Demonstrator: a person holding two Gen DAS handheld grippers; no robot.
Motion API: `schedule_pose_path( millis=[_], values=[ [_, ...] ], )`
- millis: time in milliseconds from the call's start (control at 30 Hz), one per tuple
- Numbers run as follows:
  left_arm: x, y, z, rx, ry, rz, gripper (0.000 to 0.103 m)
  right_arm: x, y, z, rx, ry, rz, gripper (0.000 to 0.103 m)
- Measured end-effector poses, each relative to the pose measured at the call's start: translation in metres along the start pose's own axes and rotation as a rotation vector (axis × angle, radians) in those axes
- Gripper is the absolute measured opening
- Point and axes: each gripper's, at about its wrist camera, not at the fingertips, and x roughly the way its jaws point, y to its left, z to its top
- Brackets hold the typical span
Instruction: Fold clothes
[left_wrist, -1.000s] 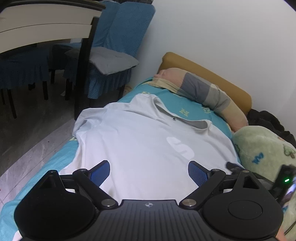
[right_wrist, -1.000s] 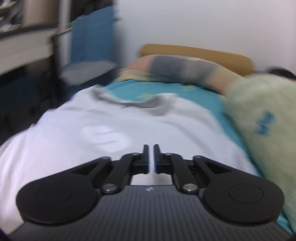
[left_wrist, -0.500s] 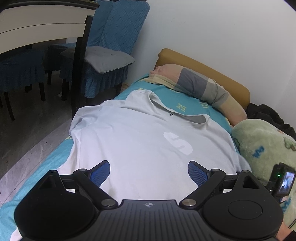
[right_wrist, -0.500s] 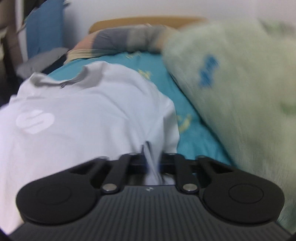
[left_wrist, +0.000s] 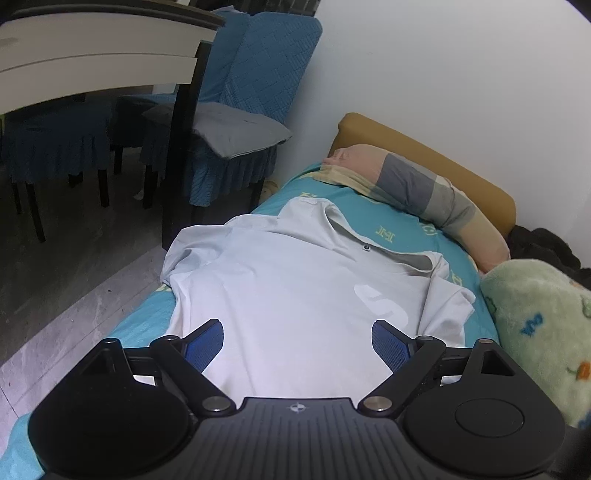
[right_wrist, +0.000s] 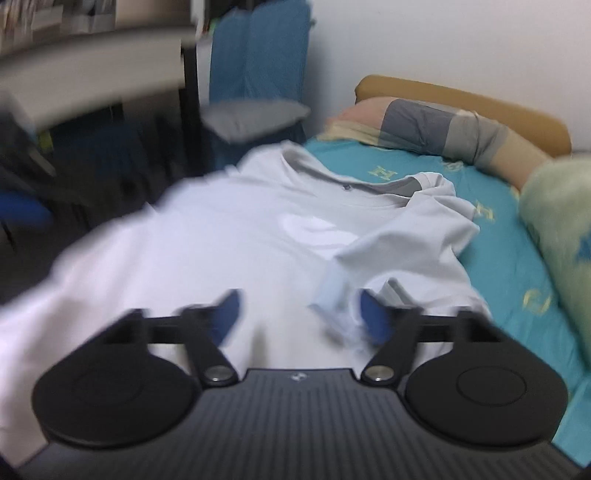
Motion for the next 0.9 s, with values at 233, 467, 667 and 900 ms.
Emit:
schedule_pose_path(
  millis=[233, 467, 667, 900],
  values=[
    [-0.006, -0.031, -0.026, 0.199, 0.025, -0.045, 0.087, -0.123, -0.021, -0.014, 0.318, -0.071, -0.107, 0.082],
    [0.006, -0.108, -0.076, 0.500, 0.039, -0.161, 0.087, -0.150, -0.072, -0.030, 0.451, -0.173, -0.260, 0.082],
    [0.062, -0.199, -0.091, 0.706, -0.004, -0.250, 0.087, -0.144, -0.104, -0.044, 0.504, -0.212, -0.340, 0.082],
    [0.156, -0.256, -0.097, 0.913, 0.039, -0.072, 0.035, -0.134, -0.143, -0.062, 0.654, -0.219, -0.352, 0.082]
  ],
)
